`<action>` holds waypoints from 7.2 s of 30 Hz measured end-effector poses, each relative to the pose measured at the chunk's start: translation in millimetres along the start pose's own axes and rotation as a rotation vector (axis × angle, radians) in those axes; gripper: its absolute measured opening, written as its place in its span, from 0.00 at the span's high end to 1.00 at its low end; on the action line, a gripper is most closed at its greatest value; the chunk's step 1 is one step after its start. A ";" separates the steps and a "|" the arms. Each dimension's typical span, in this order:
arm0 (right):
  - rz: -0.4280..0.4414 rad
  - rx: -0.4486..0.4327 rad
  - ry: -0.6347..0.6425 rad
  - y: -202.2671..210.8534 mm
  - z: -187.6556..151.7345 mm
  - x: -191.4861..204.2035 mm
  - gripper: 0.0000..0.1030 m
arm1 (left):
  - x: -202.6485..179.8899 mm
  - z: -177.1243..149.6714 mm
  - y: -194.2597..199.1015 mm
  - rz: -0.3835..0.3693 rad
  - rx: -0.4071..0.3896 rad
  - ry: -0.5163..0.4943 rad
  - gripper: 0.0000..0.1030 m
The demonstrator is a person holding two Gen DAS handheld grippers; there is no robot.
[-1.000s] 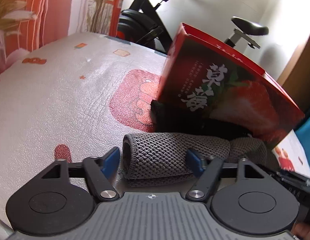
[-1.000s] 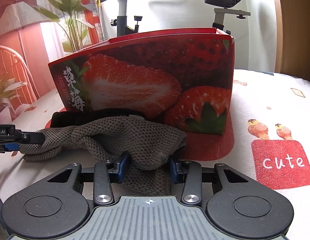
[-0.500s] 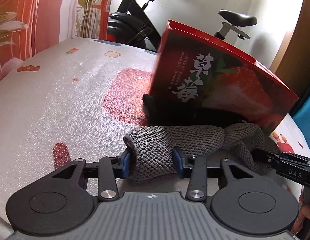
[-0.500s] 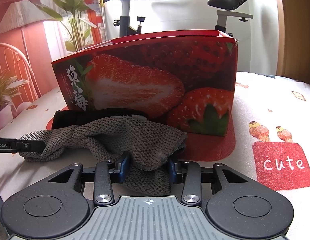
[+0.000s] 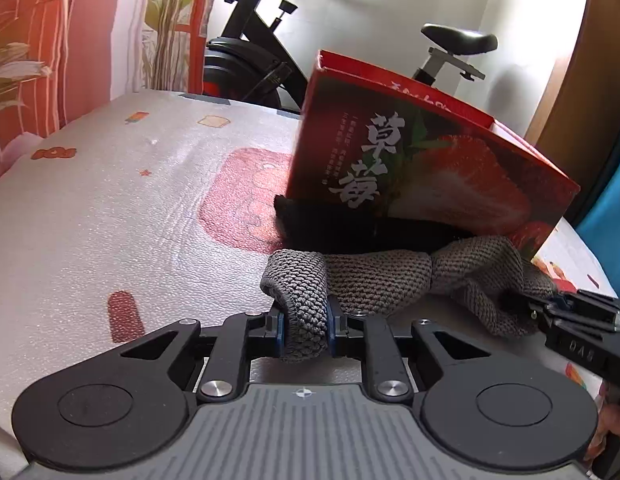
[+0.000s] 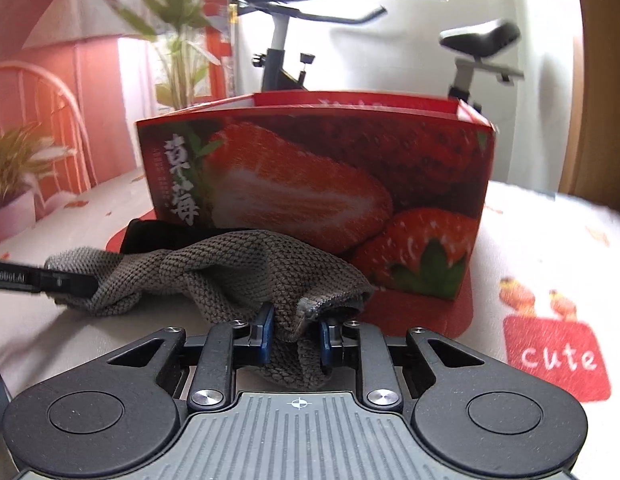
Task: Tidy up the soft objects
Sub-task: 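Close the left gripper on one towel end while the right gripper grips the other end, then lift the grey towel with both grippers and carry it into the red box, then open both grippers and withdraw them from the box, then move both grippers down to the black gloves beside the box, then close both grippers on the black gloves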
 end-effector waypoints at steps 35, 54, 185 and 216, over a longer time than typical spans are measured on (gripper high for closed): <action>-0.030 -0.203 0.084 65.3 66.2 10.7 0.81 | -28.1 73.8 54.5 -0.055 -0.237 -0.077 0.81; -0.002 -0.223 0.138 17.9 161.0 -25.1 0.81 | -58.1 149.0 5.3 -0.061 -0.256 -0.144 0.81; 0.036 0.148 -0.235 -78.8 39.7 -13.2 0.19 | 15.3 65.0 -82.2 -0.023 0.081 0.042 0.02; 0.070 0.162 -0.278 -30.9 12.4 -6.9 0.89 | -8.5 25.6 -36.6 -0.118 0.100 0.007 0.63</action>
Point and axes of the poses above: each gripper's, at about its wrist camera, not at the fingertips, and y roughly against the way its jaws point, x to its left, z to its top, the point moved 2 cm from there along -y, roughly the way its jaws point, and after that the axes turned 3 degrees about -x, right-handed, at the moved point
